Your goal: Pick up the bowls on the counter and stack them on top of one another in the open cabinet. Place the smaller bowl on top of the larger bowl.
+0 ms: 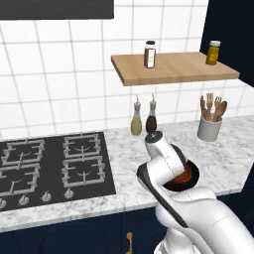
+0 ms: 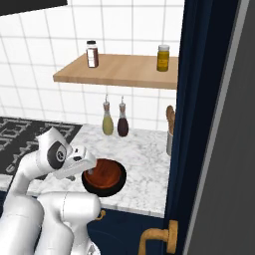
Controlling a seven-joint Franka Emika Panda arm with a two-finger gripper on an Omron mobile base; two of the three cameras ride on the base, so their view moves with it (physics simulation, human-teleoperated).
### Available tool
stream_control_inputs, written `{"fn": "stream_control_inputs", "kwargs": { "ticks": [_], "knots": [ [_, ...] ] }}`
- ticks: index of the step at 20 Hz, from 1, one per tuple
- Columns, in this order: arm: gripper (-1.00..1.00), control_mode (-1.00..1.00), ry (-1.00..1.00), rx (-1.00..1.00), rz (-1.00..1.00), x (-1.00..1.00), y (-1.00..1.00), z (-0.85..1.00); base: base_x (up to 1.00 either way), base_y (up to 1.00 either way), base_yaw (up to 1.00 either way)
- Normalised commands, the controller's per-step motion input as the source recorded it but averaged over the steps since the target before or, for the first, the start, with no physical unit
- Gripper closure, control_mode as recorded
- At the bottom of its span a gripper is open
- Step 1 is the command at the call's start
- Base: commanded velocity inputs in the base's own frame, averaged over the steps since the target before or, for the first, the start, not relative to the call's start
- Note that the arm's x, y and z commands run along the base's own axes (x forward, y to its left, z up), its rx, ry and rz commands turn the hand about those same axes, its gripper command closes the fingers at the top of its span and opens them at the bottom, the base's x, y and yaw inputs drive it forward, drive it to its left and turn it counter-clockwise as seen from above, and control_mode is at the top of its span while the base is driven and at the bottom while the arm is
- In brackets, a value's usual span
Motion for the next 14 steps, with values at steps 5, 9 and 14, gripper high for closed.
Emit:
{"fn": "stream_control_inputs", "kwargs": {
  "ticks": [5,9,14],
  "knots": [
    [-1.00,-1.00,0.00,0.00,0.00,0.26,-0.35,-0.98,0.00,0.00,0.00],
    [-1.00,-1.00,0.00,0.00,0.00,0.12,-0.19,-1.00,0.00,0.00,0.00],
    [-1.00,-1.00,-0.01,0.00,-0.04,0.00,-0.16,-0.94,0.00,0.00,0.00]
  ]
}}
